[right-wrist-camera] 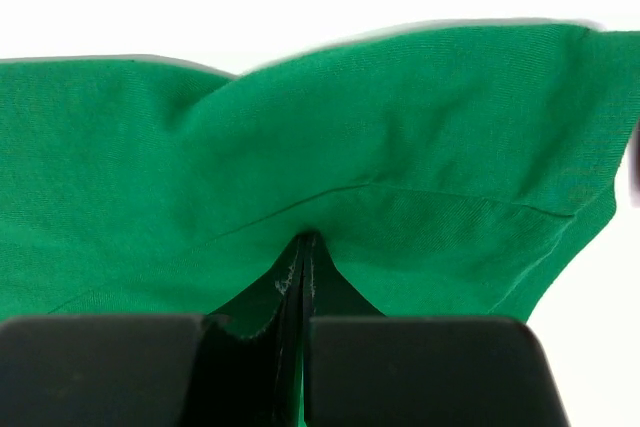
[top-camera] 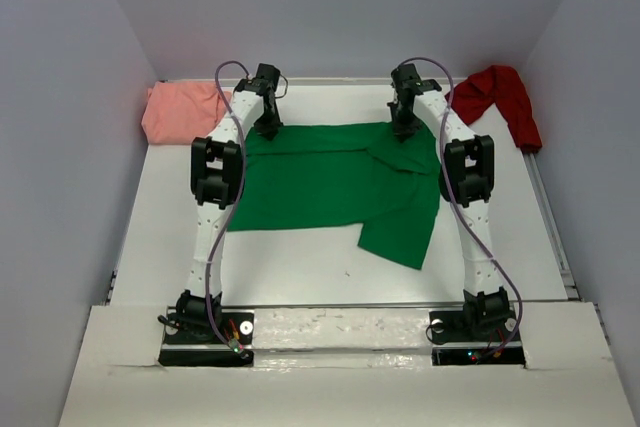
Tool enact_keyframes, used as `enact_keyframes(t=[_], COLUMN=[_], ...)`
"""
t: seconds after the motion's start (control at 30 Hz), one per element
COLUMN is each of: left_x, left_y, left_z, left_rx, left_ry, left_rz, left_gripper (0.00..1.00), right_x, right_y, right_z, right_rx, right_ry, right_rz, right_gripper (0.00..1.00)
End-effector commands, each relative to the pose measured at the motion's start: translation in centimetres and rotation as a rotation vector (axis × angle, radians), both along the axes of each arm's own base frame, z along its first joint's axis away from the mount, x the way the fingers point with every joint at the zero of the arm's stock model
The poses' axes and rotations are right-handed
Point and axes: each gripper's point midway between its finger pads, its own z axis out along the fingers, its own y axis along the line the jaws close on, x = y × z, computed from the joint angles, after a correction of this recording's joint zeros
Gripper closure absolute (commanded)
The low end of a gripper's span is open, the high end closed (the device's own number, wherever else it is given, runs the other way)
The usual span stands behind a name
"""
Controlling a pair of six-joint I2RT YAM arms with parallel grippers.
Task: Fold and stack the t-shirts
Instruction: Fold the tshirt
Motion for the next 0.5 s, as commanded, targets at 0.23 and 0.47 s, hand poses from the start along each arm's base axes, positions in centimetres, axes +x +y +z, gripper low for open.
enact_keyframes(t=[0.23, 0.47], left_x=[1.5, 2.5], left_y=[0.8, 1.2], left_z=[-1.7, -1.5], left_rx=[-0.131, -0.143], left_ry=[0.012, -0.018], left_rz=[-0.03, -0.044], left_gripper=[1.0, 1.0], right_x=[1.7, 2.5], right_y=[-1.3, -1.1], right_z=[-2.1, -2.3], right_rx=[0.021, 0.02], right_ry=[0.012, -0.009], right_rz=[0.041, 0.081], right_gripper=[1.0, 1.0])
